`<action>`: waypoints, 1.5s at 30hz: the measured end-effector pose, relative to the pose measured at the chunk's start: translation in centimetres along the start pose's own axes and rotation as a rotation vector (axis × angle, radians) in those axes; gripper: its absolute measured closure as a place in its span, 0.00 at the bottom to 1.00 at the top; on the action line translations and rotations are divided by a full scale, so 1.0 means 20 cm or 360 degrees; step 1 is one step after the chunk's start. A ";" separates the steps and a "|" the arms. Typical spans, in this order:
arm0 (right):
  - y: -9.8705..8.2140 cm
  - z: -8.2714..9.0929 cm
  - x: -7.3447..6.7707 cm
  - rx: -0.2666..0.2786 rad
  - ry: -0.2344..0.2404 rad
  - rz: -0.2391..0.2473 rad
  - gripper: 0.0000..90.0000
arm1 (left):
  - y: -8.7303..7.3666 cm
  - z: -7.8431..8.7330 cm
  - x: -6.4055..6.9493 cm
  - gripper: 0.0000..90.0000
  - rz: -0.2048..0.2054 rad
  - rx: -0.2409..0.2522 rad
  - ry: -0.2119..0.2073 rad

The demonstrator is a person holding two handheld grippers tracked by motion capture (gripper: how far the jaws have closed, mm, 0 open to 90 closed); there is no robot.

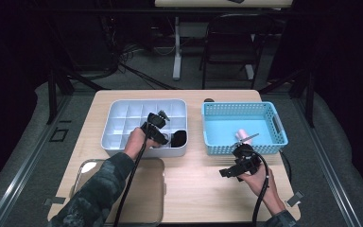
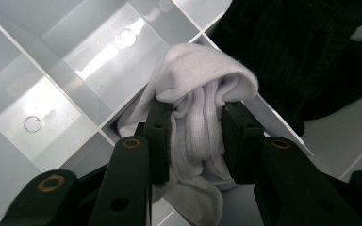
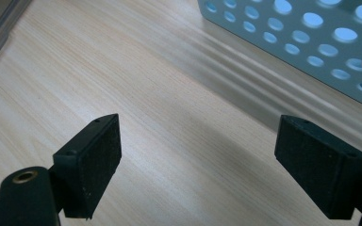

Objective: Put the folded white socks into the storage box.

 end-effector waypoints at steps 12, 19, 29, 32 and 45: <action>0.00 0.02 0.01 0.0038 0.0003 -0.0023 0.16 | 0.00 0.01 0.00 0.72 -0.0014 0.0009 -0.0026; 0.01 0.02 0.02 0.0053 0.0019 -0.0049 0.16 | 0.00 0.07 0.02 0.51 -0.0034 0.0086 -0.0035; 0.01 0.04 0.02 0.0078 0.0023 -0.0058 0.16 | -0.02 0.25 0.06 0.29 -0.0070 0.0282 0.0013; 0.01 0.04 0.02 0.0093 0.0022 -0.0060 0.15 | -0.05 0.28 0.08 0.25 -0.0077 0.0323 0.0012; -0.01 0.05 0.04 0.0075 -0.0001 -0.0057 0.15 | -0.16 0.29 0.17 0.17 -0.0112 0.0400 -0.0009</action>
Point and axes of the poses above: each handheld gripper's, and its own axes: z roughly backward along the jaws, y roughly out of its top, x roughly to its right, the point moved 6 cm from there along -z, roughly forward along the jaws, and after that the axes turned 3 degrees about z, right-handed, at the moved point
